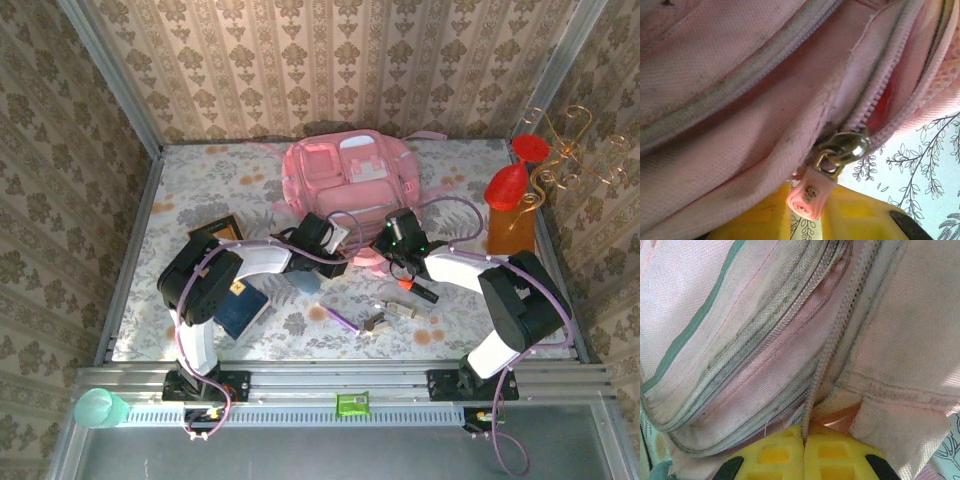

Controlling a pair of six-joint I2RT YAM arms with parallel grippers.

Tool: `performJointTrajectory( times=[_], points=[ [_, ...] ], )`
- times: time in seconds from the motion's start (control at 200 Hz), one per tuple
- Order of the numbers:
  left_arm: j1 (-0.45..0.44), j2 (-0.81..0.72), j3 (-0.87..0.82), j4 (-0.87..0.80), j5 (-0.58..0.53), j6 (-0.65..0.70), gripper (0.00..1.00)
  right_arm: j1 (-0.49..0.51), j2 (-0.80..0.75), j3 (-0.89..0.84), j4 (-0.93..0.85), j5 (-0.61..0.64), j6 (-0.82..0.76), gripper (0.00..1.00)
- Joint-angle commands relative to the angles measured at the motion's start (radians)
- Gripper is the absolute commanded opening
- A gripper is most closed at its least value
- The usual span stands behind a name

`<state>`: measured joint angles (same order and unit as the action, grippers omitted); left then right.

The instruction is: Pack the student bag

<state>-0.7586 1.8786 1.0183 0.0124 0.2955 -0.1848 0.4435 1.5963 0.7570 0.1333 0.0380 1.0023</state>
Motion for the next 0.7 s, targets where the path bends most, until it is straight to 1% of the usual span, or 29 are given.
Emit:
performJointTrajectory(
  times=[0.0, 0.275, 0.485, 0.56, 0.595, 0.665, 0.695],
  points=[
    [0.011, 0.026, 0.03, -0.012, -0.01, -0.014, 0.25, 0.012, -0.006, -0.013, 0.02, -0.031, 0.004, 0.0],
    [0.015, 0.021, 0.051, 0.007, -0.03, -0.029, 0.33, 0.011, -0.01, -0.016, 0.003, -0.024, -0.013, 0.0],
    [0.021, 0.022, 0.067, 0.037, -0.084, -0.068, 0.34, 0.011, -0.006, -0.021, -0.001, -0.026, -0.02, 0.0],
    [0.023, 0.024, 0.077, 0.037, -0.105, -0.081, 0.31, 0.01, -0.007, -0.025, -0.007, -0.021, -0.028, 0.0],
    [0.024, 0.022, 0.079, 0.042, -0.115, -0.088, 0.28, 0.008, -0.008, -0.028, -0.013, -0.016, -0.034, 0.0],
    [0.026, 0.011, 0.075, 0.055, -0.133, -0.099, 0.17, 0.003, -0.015, -0.039, -0.021, -0.004, -0.049, 0.0],
    [0.028, 0.004, 0.068, 0.06, -0.14, -0.1, 0.11, 0.0, -0.018, -0.043, -0.026, 0.003, -0.057, 0.0]
  ],
)
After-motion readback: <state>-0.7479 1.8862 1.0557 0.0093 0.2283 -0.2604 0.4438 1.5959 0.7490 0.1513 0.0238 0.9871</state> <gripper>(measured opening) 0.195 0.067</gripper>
